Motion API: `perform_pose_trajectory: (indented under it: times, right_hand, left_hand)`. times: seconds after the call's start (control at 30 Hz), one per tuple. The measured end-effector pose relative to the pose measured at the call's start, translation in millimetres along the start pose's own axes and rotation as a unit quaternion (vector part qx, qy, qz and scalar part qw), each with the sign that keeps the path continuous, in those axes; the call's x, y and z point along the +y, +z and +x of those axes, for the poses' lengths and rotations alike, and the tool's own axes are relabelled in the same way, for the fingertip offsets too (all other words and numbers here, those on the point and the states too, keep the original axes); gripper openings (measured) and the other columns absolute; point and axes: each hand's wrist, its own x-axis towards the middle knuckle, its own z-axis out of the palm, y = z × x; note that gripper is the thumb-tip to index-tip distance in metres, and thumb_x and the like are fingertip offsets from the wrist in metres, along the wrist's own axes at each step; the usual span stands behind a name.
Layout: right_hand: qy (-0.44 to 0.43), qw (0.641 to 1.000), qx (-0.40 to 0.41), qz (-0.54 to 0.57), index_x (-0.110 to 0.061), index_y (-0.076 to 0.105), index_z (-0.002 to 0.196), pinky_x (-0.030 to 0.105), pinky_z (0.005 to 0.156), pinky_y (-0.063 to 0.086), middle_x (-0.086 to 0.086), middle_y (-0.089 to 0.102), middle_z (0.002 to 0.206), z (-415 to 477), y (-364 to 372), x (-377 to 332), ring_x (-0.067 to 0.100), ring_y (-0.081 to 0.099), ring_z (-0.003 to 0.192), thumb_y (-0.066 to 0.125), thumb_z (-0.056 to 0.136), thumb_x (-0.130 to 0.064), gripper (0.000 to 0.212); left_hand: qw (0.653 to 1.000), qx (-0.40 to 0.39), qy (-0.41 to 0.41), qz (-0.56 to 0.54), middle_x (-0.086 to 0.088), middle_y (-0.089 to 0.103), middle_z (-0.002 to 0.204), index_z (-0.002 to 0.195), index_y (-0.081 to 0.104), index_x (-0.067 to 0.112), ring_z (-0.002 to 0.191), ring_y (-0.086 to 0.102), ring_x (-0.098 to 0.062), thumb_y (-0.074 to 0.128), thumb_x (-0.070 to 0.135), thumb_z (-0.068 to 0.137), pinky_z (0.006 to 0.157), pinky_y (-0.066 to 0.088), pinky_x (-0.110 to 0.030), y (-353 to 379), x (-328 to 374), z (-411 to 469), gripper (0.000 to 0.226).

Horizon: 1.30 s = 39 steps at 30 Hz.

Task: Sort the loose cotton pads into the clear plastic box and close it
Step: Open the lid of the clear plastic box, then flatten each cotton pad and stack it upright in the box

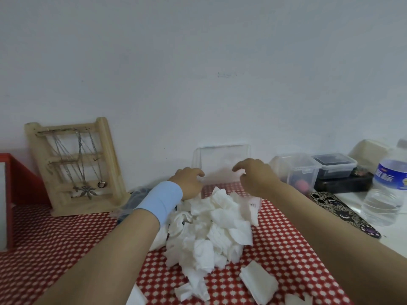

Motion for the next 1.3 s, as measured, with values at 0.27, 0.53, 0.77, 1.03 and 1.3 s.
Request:
perform_pose_trajectory:
  times: [0.27, 0.53, 0.77, 1.03, 1.3]
  right_hand:
    - [-0.118, 0.978, -0.172, 0.020, -0.043, 0.053, 0.140, 0.041, 0.117, 0.034, -0.012, 0.049, 0.150, -52, 3, -46, 0.015, 0.043, 0.139, 0.058, 0.086, -0.064, 0.059]
    - [-0.035, 0.971, -0.236, -0.003, -0.024, 0.073, 0.111, 0.032, 0.088, 0.053, -0.007, 0.070, 0.105, -77, 10, -37, 0.014, 0.063, 0.097, 0.051, 0.094, -0.046, 0.035]
    - [-0.040, 0.973, -0.223, -0.042, -0.034, 0.067, 0.124, 0.034, 0.098, 0.046, -0.012, 0.063, 0.126, -66, -2, -33, 0.015, 0.058, 0.113, 0.051, 0.094, -0.054, 0.039]
    - [-0.112, 0.970, -0.214, -0.007, -0.029, 0.065, 0.131, 0.034, 0.104, 0.045, -0.003, 0.062, 0.135, -40, -1, -82, 0.019, 0.057, 0.121, 0.050, 0.099, -0.042, 0.038]
    - [-0.163, 0.966, -0.202, 0.010, -0.033, 0.061, 0.135, 0.026, 0.092, 0.040, -0.007, 0.052, 0.137, -42, 10, -84, 0.009, 0.053, 0.105, 0.065, 0.091, -0.044, 0.046]
  left_hand:
    - [0.994, -0.105, -0.020, 0.012, 0.005, 0.032, 0.162, 0.156, 0.033, 0.028, 0.146, 0.034, -0.021, 0.045, 0.047, 0.100, 0.115, 0.030, -0.035, 16, -24, -45, 0.061]
    - [0.978, -0.185, -0.077, 0.058, -0.006, 0.033, 0.162, 0.154, 0.037, 0.024, 0.142, 0.039, -0.029, 0.041, 0.067, 0.095, 0.113, 0.033, -0.041, 22, -16, -63, 0.073]
    - [0.995, -0.083, -0.050, 0.007, -0.003, 0.055, 0.141, 0.135, 0.059, 0.020, 0.123, 0.055, -0.023, 0.045, 0.054, 0.098, 0.098, 0.042, -0.034, 4, -18, -62, 0.053]
    - [0.993, -0.115, -0.007, 0.015, 0.006, 0.048, 0.149, 0.148, 0.040, 0.040, 0.129, 0.053, -0.024, 0.042, 0.023, 0.096, 0.106, 0.046, -0.039, 14, -35, -32, 0.055]
    - [0.982, -0.182, -0.037, 0.043, 0.001, 0.053, 0.145, 0.144, 0.052, 0.028, 0.129, 0.052, -0.021, 0.051, 0.041, 0.095, 0.109, 0.042, -0.038, 14, -34, -49, 0.050]
